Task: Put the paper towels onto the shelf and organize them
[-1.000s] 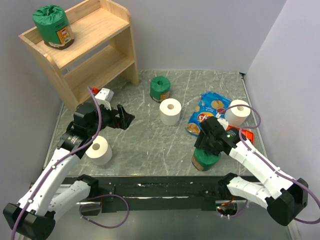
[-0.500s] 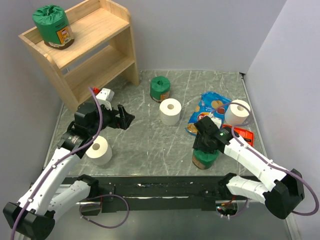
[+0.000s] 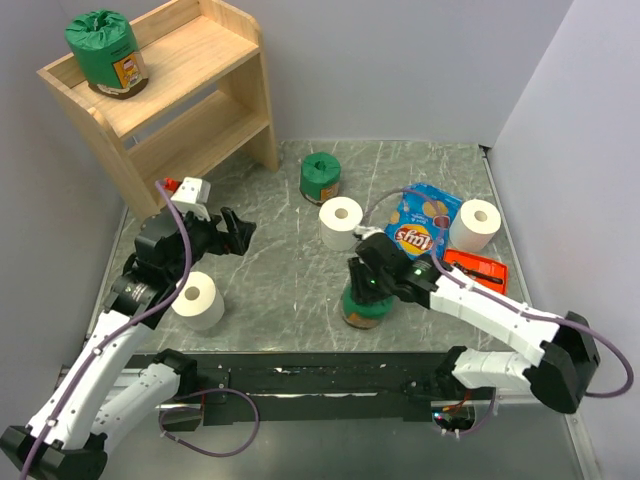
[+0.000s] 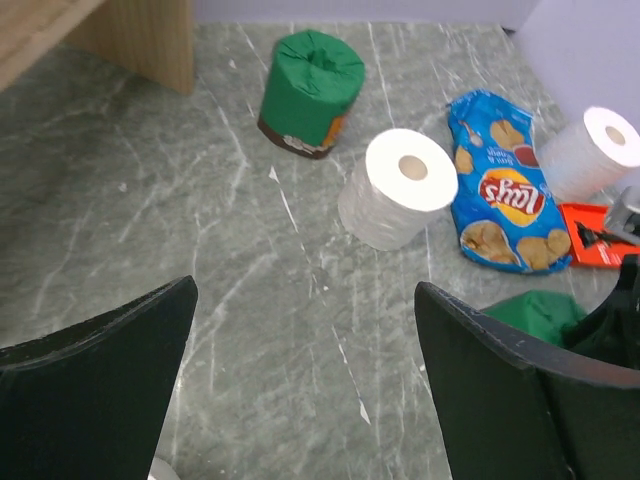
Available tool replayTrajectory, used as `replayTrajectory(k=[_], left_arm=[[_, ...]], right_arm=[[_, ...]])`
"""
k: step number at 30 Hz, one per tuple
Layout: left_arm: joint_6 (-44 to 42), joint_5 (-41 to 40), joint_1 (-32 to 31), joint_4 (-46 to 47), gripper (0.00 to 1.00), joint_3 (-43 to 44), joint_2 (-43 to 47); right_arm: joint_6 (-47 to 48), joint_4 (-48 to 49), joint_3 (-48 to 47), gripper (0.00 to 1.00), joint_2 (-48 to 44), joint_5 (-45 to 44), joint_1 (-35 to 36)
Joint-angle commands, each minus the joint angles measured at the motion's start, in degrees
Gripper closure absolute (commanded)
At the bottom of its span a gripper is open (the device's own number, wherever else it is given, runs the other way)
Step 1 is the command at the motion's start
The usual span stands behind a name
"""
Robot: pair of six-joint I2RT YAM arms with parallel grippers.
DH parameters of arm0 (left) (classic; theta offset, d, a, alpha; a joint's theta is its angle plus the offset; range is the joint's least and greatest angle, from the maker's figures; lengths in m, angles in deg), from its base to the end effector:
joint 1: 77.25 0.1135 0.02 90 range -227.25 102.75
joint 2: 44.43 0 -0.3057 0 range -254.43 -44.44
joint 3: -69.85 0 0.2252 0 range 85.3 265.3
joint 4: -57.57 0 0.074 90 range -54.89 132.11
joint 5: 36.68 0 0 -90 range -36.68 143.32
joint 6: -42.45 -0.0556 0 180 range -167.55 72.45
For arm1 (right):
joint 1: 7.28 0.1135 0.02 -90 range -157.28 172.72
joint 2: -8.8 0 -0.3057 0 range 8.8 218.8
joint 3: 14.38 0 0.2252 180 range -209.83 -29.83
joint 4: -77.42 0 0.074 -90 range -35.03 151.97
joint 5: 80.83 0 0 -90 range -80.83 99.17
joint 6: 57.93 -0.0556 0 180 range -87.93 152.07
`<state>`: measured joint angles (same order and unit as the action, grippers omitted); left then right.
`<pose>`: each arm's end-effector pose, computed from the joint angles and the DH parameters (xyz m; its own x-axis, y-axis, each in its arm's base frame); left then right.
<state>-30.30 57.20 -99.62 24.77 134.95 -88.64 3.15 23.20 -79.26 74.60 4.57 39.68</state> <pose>0.1261 -0.0560 0.3802 -0.3130 -0.1911 -0.9303 0.3645 0.8804 -0.3035 0.1356 0.1386 0.2825 -0.8274 -0.1797 -0.5321 -0.3395 0.9148 0.2188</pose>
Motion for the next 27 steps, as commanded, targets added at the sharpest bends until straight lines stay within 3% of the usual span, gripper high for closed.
replayTrajectory(k=[1,9,13,18,27], left_arm=[[0.1,-3.8,-0.2,1.8,0.04,-0.7,1.8],[0.1,-7.9,-0.2,1.0,0.04,-0.4,1.4],[0.1,-9.1,-0.2,0.8,0.04,-0.4,1.5],[0.1,-9.5,-0.2,0.8,0.04,-0.5,1.6],[-1.3,-4.8,-0.8,0.8,0.04,-0.2,-0.7]], right_arm=[[9.3,11.7,-7.4,0.56,5.6,3.8,3.5],[16.0,11.9,-21.6,0.55,21.1,0.7,10.1],[16.4,10.9,-25.0,0.49,23.8,-0.3,11.6],[15.7,10.8,-25.3,0.35,21.0,0.2,12.3],[12.1,8.4,-19.0,0.31,7.4,-0.8,12.3]])
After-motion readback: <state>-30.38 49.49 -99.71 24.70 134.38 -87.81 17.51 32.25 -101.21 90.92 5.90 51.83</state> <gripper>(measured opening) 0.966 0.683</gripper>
